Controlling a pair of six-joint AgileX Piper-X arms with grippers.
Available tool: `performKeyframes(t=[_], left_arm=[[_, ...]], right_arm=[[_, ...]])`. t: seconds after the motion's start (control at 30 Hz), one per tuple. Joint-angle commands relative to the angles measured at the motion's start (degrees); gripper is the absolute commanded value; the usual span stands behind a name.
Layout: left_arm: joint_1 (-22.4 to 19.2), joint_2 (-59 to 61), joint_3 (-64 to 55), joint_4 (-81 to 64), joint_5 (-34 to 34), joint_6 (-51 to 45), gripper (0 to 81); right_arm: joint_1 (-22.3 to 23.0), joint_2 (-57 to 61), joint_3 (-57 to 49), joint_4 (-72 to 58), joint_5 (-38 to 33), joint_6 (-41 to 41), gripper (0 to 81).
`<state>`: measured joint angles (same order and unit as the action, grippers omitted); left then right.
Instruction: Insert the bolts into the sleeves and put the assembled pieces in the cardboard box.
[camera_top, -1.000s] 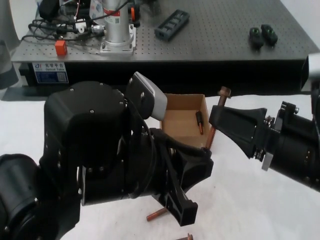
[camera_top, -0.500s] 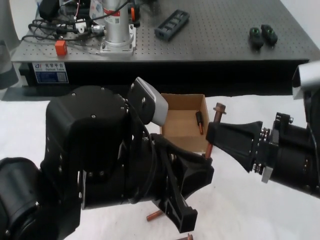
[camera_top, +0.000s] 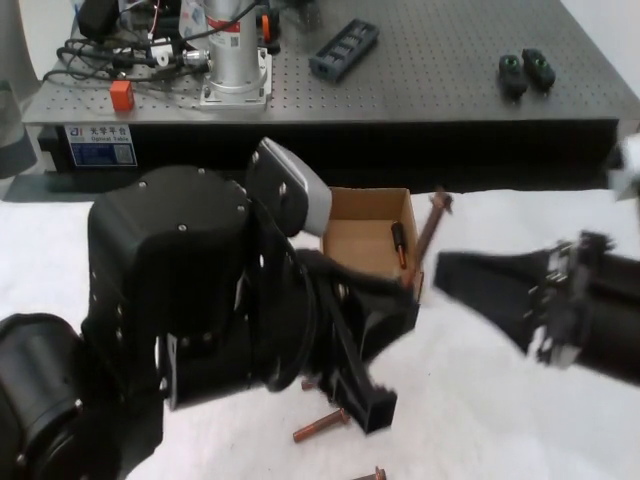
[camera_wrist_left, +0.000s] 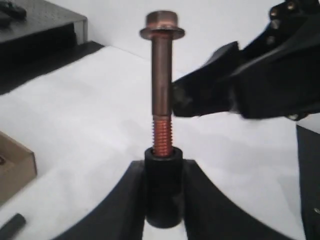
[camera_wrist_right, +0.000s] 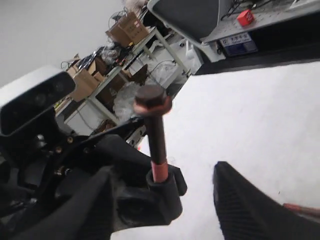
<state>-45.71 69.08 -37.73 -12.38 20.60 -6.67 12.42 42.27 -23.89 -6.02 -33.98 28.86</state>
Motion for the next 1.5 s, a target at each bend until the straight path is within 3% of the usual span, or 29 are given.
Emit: performKeyframes(t=[0.0,0.23,0.3,0.4,0.53,0.7,0.97,1.13,1.2,1.4,1.47], left_arm=[[1.0,2.0,-0.8,-9.4,-1.1,0.8,0.7],[2.6,10.5,-1.3,-33.3,-8.7,0.2,0.7],[3.0,12.8,-2.7,-31.7,-12.7,-0.8,0.7],[4.0,17.7,-6.5,-28.4,-12.9,-0.8,0.7],[6.1,25.2,-18.0,-10.9,-14.3,-8.2,0.7],[8.5,38.7,-40.8,13.1,-16.7,-8.4,0.7],[11.2,61.4,-76.5,42.2,-13.7,-8.4,0.7],[11.2,69.0,-85.4,49.6,-12.5,-9.1,0.4],[11.2,70.2,-85.6,49.1,-10.4,-11.0,4.6],[11.2,71.6,-85.6,49.2,-9.4,-12.6,30.0],[11.2,71.4,-85.6,49.2,-9.4,-12.6,31.9]], right_arm=[[-3.9,-4.6,-0.3,2.0,-0.2,-0.6,42.2],[-11.5,-14.5,-0.3,14.0,0.2,-4.4,42.2],[-13.1,-15.9,-0.3,17.5,1.1,-5.2,42.2],[-14.7,-16.1,-0.3,21.9,2.2,-8.5,42.2],[-15.6,-15.0,-0.3,26.4,5.5,-11.3,42.2],[-15.7,-13.0,-0.3,31.9,11.2,-12.2,42.2],[-15.7,-9.8,-0.3,34.4,11.5,-12.2,42.2],[-15.7,-9.4,-0.3,34.4,12.8,-12.2,42.2],[-15.7,-9.4,-0.3,34.4,13.1,-12.5,42.2],[-15.7,-9.4,-0.3,34.4,14.2,-13.8,42.2],[-15.7,-9.1,-0.3,34.9,14.5,-15.8,42.2]])
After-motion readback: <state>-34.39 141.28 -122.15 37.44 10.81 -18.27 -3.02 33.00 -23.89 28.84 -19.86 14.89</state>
